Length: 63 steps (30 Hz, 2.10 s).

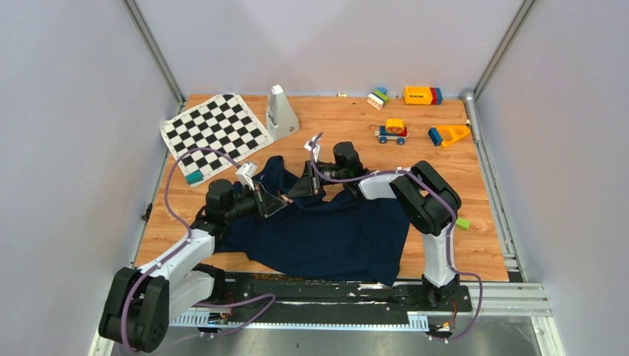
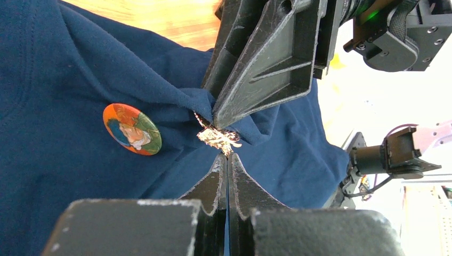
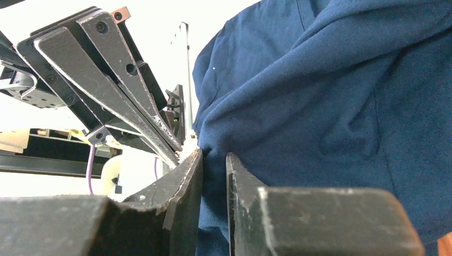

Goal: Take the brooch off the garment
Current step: Remove the brooch from the clothes.

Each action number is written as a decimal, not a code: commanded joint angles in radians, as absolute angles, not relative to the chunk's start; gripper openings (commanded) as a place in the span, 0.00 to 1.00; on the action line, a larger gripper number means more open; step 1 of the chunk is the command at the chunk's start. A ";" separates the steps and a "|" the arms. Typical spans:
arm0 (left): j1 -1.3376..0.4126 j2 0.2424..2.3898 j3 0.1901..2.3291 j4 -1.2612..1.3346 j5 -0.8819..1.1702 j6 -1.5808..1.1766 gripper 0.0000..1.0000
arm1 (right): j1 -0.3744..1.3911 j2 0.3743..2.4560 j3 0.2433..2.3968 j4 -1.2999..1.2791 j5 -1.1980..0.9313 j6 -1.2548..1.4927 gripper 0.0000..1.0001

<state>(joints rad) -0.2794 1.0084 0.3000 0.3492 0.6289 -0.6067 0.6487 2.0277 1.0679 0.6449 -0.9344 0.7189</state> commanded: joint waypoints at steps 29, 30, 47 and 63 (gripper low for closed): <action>-0.292 0.858 0.219 0.384 0.474 -0.810 0.78 | 0.745 1.810 0.962 0.537 -0.474 0.508 0.00; -0.292 0.847 0.220 0.368 0.457 -0.813 0.79 | 0.751 1.802 0.953 0.544 -0.461 0.506 0.00; -0.307 0.958 0.162 0.590 0.422 -0.965 0.59 | 0.784 1.814 0.948 0.577 -0.455 0.523 0.00; -0.308 1.060 0.206 0.666 0.402 -0.966 0.35 | 0.797 1.816 0.948 0.587 -0.468 0.510 0.00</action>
